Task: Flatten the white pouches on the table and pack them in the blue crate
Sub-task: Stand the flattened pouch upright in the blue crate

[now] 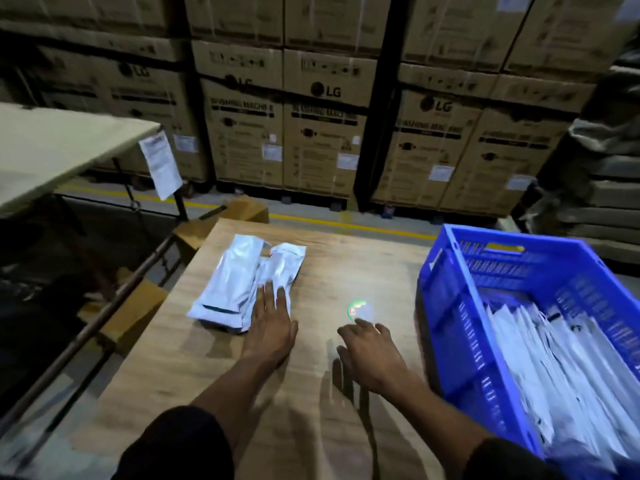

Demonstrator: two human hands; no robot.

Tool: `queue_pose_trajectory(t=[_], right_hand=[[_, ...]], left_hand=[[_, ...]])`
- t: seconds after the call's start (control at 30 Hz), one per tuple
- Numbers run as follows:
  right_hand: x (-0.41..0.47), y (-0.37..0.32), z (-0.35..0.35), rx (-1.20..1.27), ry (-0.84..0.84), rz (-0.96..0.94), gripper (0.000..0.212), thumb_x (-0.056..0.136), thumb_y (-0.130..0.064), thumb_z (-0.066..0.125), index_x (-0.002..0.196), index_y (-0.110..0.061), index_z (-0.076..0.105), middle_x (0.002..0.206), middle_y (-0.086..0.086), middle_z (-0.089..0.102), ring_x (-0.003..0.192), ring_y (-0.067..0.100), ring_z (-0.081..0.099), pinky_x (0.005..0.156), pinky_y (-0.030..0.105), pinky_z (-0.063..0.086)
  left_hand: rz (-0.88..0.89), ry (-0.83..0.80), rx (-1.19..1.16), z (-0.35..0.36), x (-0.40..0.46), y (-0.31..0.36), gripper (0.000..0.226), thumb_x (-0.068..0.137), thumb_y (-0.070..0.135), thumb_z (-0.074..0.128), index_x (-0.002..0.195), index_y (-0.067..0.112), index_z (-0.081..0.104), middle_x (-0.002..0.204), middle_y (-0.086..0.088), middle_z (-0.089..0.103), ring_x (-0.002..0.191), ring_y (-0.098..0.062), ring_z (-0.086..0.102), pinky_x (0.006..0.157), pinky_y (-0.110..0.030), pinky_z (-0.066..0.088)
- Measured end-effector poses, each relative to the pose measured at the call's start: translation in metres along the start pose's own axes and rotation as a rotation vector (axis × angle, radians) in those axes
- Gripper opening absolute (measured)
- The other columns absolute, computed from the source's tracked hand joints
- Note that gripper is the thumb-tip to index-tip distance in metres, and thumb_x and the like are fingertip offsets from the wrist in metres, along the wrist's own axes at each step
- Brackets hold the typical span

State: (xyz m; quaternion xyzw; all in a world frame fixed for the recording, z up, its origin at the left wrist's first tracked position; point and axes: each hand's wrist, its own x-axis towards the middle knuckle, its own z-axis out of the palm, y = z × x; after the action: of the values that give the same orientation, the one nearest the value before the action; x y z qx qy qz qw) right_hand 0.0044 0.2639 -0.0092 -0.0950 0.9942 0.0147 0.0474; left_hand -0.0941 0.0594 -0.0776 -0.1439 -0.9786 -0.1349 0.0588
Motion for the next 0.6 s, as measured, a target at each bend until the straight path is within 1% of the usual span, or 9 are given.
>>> queue_pose_trajectory(t=[0.07,0.13,0.2,0.27,0.33,0.4,0.43,0.53,0.6], right_hand=[[-0.007,-0.007,0.009,0.009,-0.042,0.033,0.037,0.102,-0.038,0.038,0.134,-0.022,0.048,0.142,0.001,0.053,0.144,0.025,0.032,0.111,0.046,0.030],[-0.013,-0.012,0.014,0.029,-0.059,0.053,0.036,0.103,-0.037,0.038,0.135,-0.023,0.047,0.143,-0.001,0.052,0.143,0.023,0.033,0.110,0.043,0.030],[-0.018,-0.013,0.016,0.039,-0.068,0.062,0.036,0.103,-0.036,0.037,0.135,-0.023,0.047,0.142,-0.001,0.053,0.142,0.023,0.034,0.109,0.040,0.032],[-0.023,-0.012,0.016,0.039,-0.062,0.078,0.037,0.103,-0.036,0.038,0.137,-0.023,0.047,0.141,0.000,0.054,0.141,0.023,0.037,0.108,0.038,0.035],[-0.026,-0.011,0.012,0.081,-0.050,0.116,0.040,0.102,-0.037,0.040,0.139,-0.024,0.046,0.141,0.001,0.054,0.139,0.023,0.039,0.107,0.038,0.036],[-0.029,-0.010,0.009,0.108,-0.019,0.135,0.042,0.101,-0.038,0.043,0.140,-0.023,0.047,0.140,0.003,0.055,0.137,0.024,0.041,0.106,0.038,0.039],[-0.032,-0.011,0.006,0.118,0.006,0.144,0.041,0.100,-0.037,0.045,0.138,-0.022,0.050,0.137,0.004,0.057,0.134,0.025,0.045,0.103,0.039,0.041],[-0.040,-0.014,0.006,0.077,0.175,0.122,0.039,0.092,-0.035,0.046,0.120,-0.017,0.064,0.121,0.007,0.067,0.115,0.029,0.063,0.087,0.039,0.054],[-0.048,-0.018,0.010,0.048,0.188,0.117,0.044,0.088,-0.036,0.042,0.116,-0.014,0.069,0.123,0.008,0.068,0.115,0.030,0.065,0.087,0.042,0.055]], left_hand=[[0.026,0.017,-0.020,0.008,0.014,-0.006,0.112,0.064,0.025,0.093,0.149,-0.005,0.028,0.151,-0.038,0.037,0.137,-0.053,0.041,0.101,-0.059,0.046],[-0.010,0.008,-0.018,0.020,0.027,-0.011,0.111,0.068,0.026,0.090,0.153,-0.003,0.024,0.152,-0.038,0.034,0.141,-0.054,0.035,0.108,-0.059,0.040],[-0.054,-0.038,-0.016,0.030,0.033,-0.012,0.101,0.070,0.020,0.085,0.153,-0.002,0.032,0.147,-0.038,0.041,0.141,-0.053,0.037,0.108,-0.059,0.039],[-0.032,-0.046,0.015,0.033,0.031,-0.011,0.084,0.073,0.007,0.073,0.150,-0.003,0.041,0.141,-0.037,0.049,0.136,-0.051,0.044,0.104,-0.059,0.043],[0.062,-0.089,0.048,0.031,0.021,-0.009,0.088,0.067,0.003,0.069,0.150,-0.001,0.040,0.139,-0.032,0.053,0.130,-0.048,0.051,0.101,-0.058,0.047],[0.195,-0.127,0.019,0.023,0.003,-0.004,0.101,0.060,0.008,0.075,0.152,0.003,0.033,0.134,-0.021,0.058,0.120,-0.041,0.057,0.097,-0.055,0.049],[0.261,-0.142,-0.004,0.018,-0.008,-0.003,0.102,0.063,0.013,0.074,0.153,0.005,0.028,0.134,-0.016,0.058,0.121,-0.038,0.056,0.100,-0.054,0.047],[0.449,-0.212,0.002,0.004,-0.046,0.001,0.083,0.079,0.022,0.053,0.156,0.011,0.023,0.151,-0.007,0.045,0.141,-0.032,0.039,0.117,-0.053,0.029],[0.574,-0.232,0.038,0.002,-0.069,-0.002,0.077,0.077,0.022,0.041,0.153,0.014,0.028,0.153,-0.002,0.042,0.141,-0.030,0.039,0.114,-0.057,0.030]])
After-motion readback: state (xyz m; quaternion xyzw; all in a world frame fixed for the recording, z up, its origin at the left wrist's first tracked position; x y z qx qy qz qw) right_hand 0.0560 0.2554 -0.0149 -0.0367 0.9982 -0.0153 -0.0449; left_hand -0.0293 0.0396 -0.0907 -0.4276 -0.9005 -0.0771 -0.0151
